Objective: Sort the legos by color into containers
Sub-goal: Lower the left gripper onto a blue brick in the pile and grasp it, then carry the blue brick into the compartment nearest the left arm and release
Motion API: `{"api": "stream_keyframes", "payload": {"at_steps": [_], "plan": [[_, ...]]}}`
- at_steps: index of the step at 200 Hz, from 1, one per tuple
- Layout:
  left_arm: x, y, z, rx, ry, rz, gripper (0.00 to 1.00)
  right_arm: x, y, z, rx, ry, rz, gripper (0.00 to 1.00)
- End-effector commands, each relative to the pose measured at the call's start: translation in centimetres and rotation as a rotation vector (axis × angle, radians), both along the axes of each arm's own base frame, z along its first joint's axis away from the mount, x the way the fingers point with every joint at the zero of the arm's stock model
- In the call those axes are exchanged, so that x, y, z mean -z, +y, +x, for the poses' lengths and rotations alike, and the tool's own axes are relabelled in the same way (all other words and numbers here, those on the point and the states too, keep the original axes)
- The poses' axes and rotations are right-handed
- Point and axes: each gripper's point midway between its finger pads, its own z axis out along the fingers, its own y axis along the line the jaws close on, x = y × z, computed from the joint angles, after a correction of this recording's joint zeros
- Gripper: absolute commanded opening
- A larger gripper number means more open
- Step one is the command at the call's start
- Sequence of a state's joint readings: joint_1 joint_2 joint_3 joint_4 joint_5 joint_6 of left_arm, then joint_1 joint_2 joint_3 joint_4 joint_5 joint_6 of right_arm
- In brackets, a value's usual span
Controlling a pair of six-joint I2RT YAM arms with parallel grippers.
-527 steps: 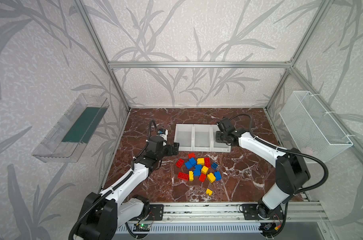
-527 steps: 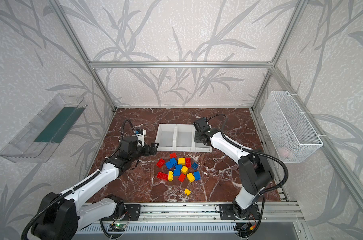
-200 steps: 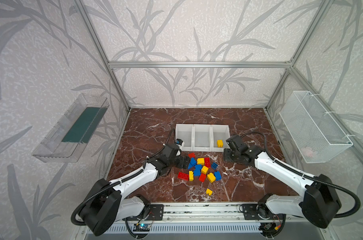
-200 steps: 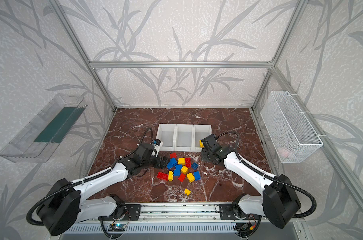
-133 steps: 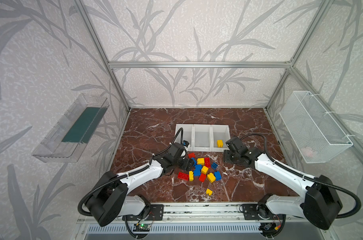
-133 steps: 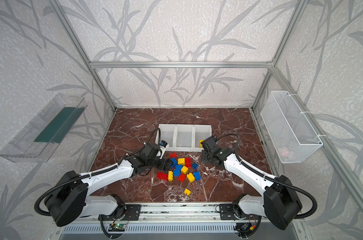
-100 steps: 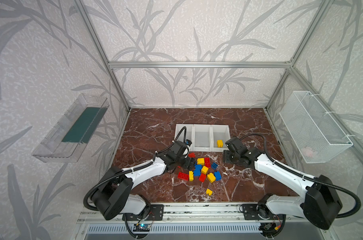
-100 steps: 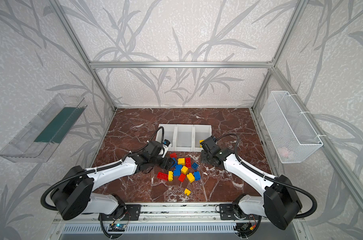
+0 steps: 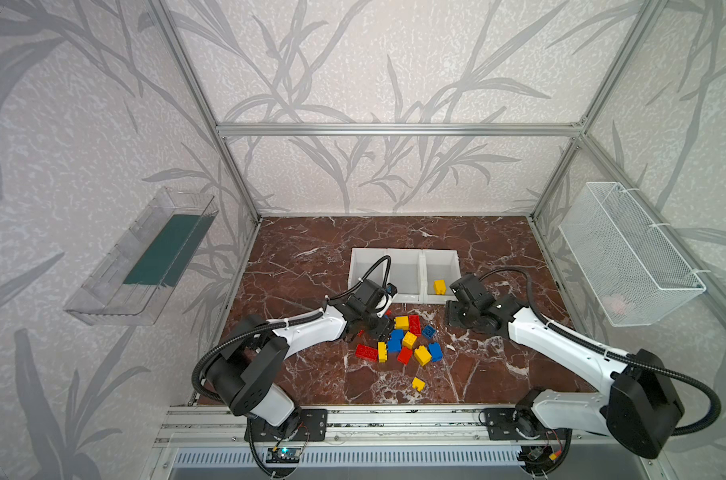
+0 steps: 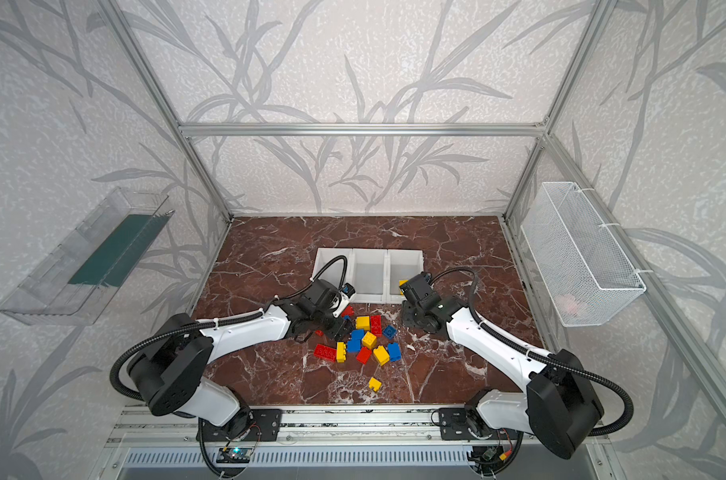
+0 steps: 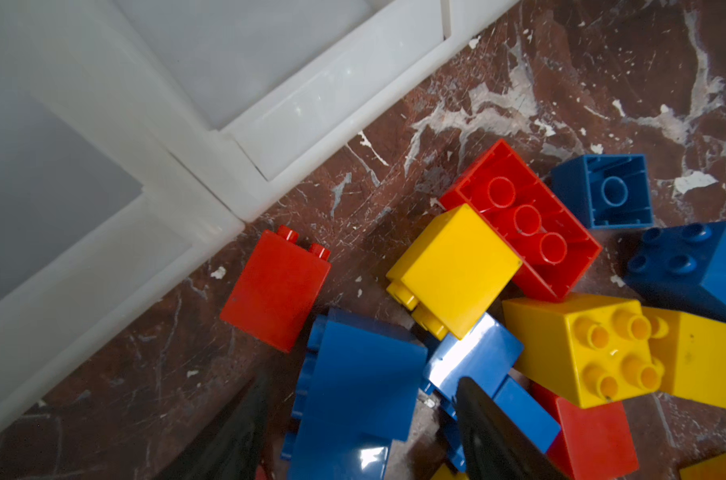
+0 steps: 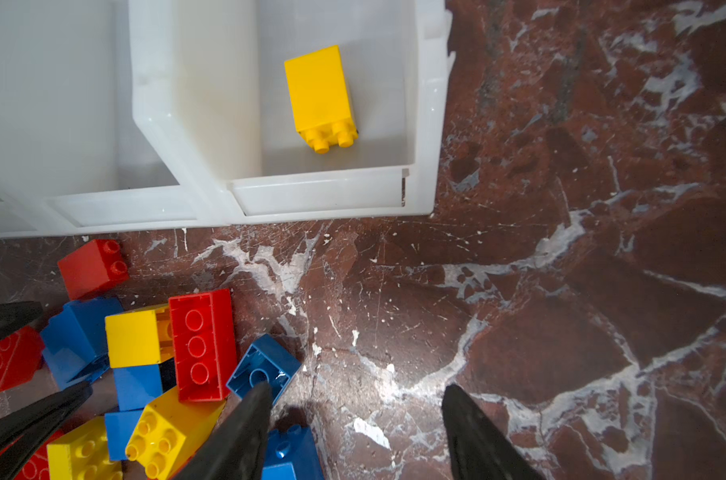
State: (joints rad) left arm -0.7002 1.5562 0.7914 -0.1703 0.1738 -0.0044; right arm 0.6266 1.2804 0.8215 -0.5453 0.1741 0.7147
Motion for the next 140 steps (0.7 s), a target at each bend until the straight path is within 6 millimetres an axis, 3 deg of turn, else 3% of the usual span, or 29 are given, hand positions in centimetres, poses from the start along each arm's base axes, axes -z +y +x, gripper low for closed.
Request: {"api": "stream_keyframes", "payload": {"at_steps": [1, 51, 83, 119, 140], "plan": [[0.1, -0.4, 0.4, 0.044, -0.022, 0.035, 0.66, -0.2, 0.2, 0.2, 0.009, 0.000, 0.000, 0.66], [0.4, -0.8, 0.2, 0.063, -0.031, 0.049, 0.40, -0.1, -0.1, -0.1, 0.016, 0.000, -0.002, 0.66], [-0.3, -1.0, 0.1, 0.069, -0.022, 0.052, 0.29, -0.3, -0.3, -0.2, 0.019, -0.004, -0.002, 0.66], [-3.5, -1.7, 0.9, 0.050, -0.060, 0.015, 0.27, -0.4, -0.9, -0.6, 0.031, -0.011, -0.007, 0.65], [-6.6, -1.0, 3.2, -0.059, -0.153, 0.025, 0.26, -0.6, -1.4, -1.0, 0.042, -0.028, -0.006, 0.65]]}}
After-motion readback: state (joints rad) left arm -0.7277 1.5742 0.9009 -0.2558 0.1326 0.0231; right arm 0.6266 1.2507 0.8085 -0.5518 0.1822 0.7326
